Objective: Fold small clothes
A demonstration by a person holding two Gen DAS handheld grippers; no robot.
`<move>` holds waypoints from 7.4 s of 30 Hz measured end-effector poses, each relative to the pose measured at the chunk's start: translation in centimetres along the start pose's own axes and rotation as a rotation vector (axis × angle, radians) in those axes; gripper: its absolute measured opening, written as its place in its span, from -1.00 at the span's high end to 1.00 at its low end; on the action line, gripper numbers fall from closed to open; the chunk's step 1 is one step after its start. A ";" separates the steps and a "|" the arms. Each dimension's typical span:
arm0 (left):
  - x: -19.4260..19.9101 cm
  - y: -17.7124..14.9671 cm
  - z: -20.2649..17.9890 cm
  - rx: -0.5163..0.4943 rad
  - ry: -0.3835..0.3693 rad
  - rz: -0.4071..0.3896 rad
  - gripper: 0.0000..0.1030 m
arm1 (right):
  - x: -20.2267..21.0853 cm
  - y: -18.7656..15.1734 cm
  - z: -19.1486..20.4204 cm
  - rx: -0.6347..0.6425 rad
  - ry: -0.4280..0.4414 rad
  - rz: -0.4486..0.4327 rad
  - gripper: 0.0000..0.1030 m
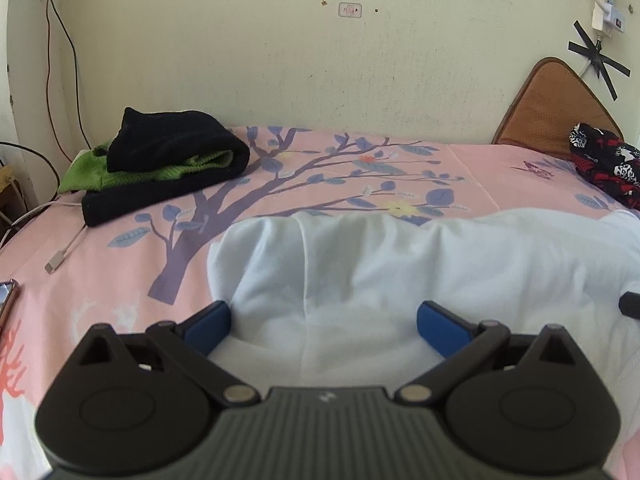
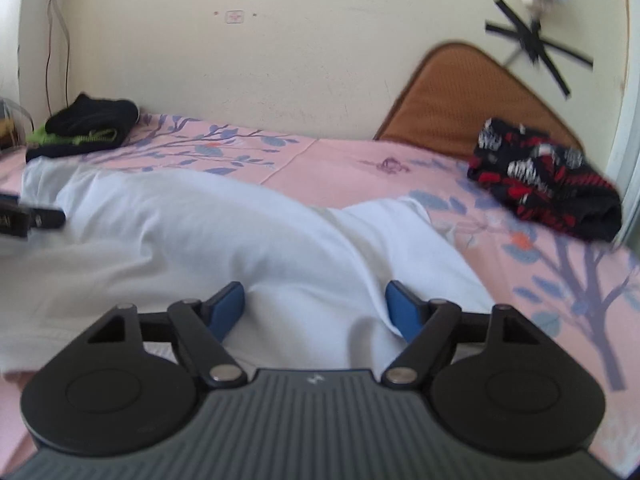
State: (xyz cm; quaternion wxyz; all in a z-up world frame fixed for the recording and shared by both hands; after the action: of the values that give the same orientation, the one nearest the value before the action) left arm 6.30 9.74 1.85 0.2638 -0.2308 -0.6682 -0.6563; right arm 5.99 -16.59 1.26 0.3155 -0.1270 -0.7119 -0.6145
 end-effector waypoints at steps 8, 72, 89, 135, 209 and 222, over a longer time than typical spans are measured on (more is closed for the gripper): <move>-0.1 0.0 -0.1 -0.005 0.003 0.002 -1.00 | 2.9 0.8 -1.1 -0.030 0.009 -0.081 -0.27; 4.3 -0.4 1.9 0.145 -0.398 -0.013 0.68 | -5.2 8.6 7.7 -0.206 0.475 0.079 0.49; 6.7 -2.0 7.9 0.232 -0.187 0.005 -0.11 | -6.1 8.7 15.6 0.092 0.608 0.073 0.68; -0.9 3.8 -12.4 -0.095 -0.473 0.128 -1.00 | 0.2 -0.2 -4.7 -0.279 0.219 -0.065 -0.42; 0.5 2.2 -12.4 -0.098 -0.384 0.054 -1.00 | 2.5 -2.1 -5.0 -0.378 0.135 -0.065 -0.86; 0.7 2.0 -12.4 -0.101 -0.366 0.049 -1.00 | 2.9 -2.2 -4.7 -0.376 0.125 -0.090 -0.86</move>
State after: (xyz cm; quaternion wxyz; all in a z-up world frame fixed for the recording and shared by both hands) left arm 7.63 -2.56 3.82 0.1420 -0.3754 -0.6653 -0.6295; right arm 3.85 -22.13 1.52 0.3021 -0.1135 -0.5685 -0.7567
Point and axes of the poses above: each gripper's, at about its wrist camera, not at the fingertips, and x roughly against the way its jaws point, z to its left, y to its top, the point moved 3 cm from there along -x, roughly the way its jaws point, and after that the axes turned 5 degrees about z, right-handed, at the moved point
